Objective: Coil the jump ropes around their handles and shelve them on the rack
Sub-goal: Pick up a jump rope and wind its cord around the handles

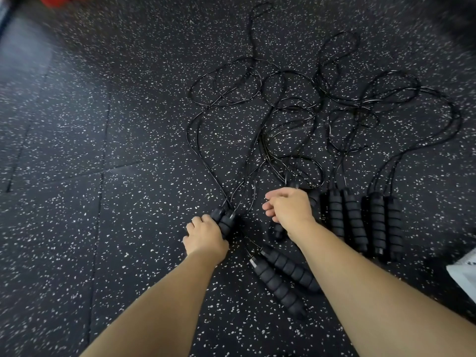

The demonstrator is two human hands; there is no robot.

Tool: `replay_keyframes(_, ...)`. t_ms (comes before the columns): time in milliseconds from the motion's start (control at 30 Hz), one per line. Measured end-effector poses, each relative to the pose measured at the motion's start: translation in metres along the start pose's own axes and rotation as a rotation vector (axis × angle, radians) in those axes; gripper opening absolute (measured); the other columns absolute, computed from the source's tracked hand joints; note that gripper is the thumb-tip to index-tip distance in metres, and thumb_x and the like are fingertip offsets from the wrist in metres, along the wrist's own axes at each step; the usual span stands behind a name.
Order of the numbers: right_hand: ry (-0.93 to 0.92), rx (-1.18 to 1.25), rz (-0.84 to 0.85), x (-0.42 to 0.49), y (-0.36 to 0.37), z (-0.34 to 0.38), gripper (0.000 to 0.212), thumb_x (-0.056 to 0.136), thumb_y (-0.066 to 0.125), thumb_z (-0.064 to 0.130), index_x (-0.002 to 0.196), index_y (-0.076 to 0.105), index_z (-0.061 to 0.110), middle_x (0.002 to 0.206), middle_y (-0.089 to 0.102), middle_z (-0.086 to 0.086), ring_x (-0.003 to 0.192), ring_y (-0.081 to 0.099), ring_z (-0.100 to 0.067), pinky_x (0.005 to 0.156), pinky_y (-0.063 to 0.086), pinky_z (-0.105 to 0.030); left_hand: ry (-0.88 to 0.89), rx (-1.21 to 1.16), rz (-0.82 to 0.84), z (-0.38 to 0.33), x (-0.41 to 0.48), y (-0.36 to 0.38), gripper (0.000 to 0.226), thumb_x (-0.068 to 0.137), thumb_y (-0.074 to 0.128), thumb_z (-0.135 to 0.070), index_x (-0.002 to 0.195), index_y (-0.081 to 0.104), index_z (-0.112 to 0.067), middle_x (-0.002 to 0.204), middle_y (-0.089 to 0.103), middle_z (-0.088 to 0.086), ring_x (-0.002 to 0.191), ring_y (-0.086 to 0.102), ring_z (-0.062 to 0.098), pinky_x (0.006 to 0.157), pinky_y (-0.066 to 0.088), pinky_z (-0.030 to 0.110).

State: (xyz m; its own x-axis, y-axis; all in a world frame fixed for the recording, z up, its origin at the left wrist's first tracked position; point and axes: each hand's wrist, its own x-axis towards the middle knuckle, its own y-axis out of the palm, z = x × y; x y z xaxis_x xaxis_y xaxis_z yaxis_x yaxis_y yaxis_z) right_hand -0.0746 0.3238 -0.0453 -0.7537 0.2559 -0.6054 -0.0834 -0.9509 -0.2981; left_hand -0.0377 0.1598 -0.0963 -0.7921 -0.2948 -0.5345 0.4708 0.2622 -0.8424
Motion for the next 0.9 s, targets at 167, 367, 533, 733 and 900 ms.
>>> replay_keyframes(167, -0.033, -0.006, 0.031, -0.016, 0.003, 0.020, 0.024, 0.089, 0.046, 0.001, 0.088, 0.067, 0.013, 0.069, 0.068, -0.002, 0.055, 0.057, -0.010, 0.053, 0.047, -0.025, -0.077, -0.079, 0.002, 0.010, -0.010, -0.038, 0.065, 0.088, 0.068, -0.031, 0.138, 0.034, -0.006, 0.139, 0.038, 0.012, 0.132, 0.037, 0.030, 0.104, 0.038, 0.043)
replay_keyframes(367, -0.162, -0.036, 0.109, -0.069, 0.004, 0.081, 0.025, 0.089, 0.046, 0.002, 0.088, 0.067, 0.015, 0.075, 0.070, -0.001, 0.060, 0.059, -0.010, 0.056, 0.050, -0.025, -0.154, -0.195, -0.100, 0.035, -0.043, -0.123, 0.064, 0.087, 0.066, -0.030, 0.137, 0.036, -0.006, 0.139, 0.041, 0.014, 0.131, 0.039, 0.033, 0.105, 0.039, 0.045)
replay_keyframes(533, -0.275, -0.067, 0.203, -0.139, -0.002, 0.116, 0.023, 0.091, 0.048, 0.004, 0.084, 0.067, 0.016, 0.075, 0.071, -0.003, 0.062, 0.059, -0.012, 0.059, 0.049, -0.029, -0.140, -0.174, -0.129, 0.056, -0.093, -0.191, 0.066, 0.084, 0.068, -0.032, 0.137, 0.038, -0.007, 0.136, 0.045, 0.013, 0.128, 0.043, 0.033, 0.103, 0.043, 0.044)
replay_keyframes(733, -0.297, -0.085, 0.239, -0.217, -0.026, 0.134, 0.024, 0.094, 0.046, 0.003, 0.086, 0.066, 0.015, 0.072, 0.070, -0.003, 0.060, 0.057, -0.013, 0.055, 0.043, -0.027, -0.059, -0.122, -0.213, 0.068, -0.171, -0.270, 0.056, 0.081, 0.068, -0.030, 0.127, 0.043, -0.010, 0.127, 0.049, 0.011, 0.120, 0.049, 0.032, 0.098, 0.046, 0.042)
replay_keyframes(900, -0.353, -0.020, 0.236, -0.277, -0.050, 0.142, 0.022, 0.094, 0.048, 0.000, 0.087, 0.066, 0.011, 0.068, 0.069, -0.005, 0.058, 0.056, -0.013, 0.057, 0.043, -0.028, 0.049, -0.129, -0.240, 0.076, -0.240, -0.327, 0.046, 0.077, 0.069, -0.025, 0.113, 0.044, -0.012, 0.105, 0.050, 0.006, 0.102, 0.052, 0.029, 0.091, 0.051, 0.043)
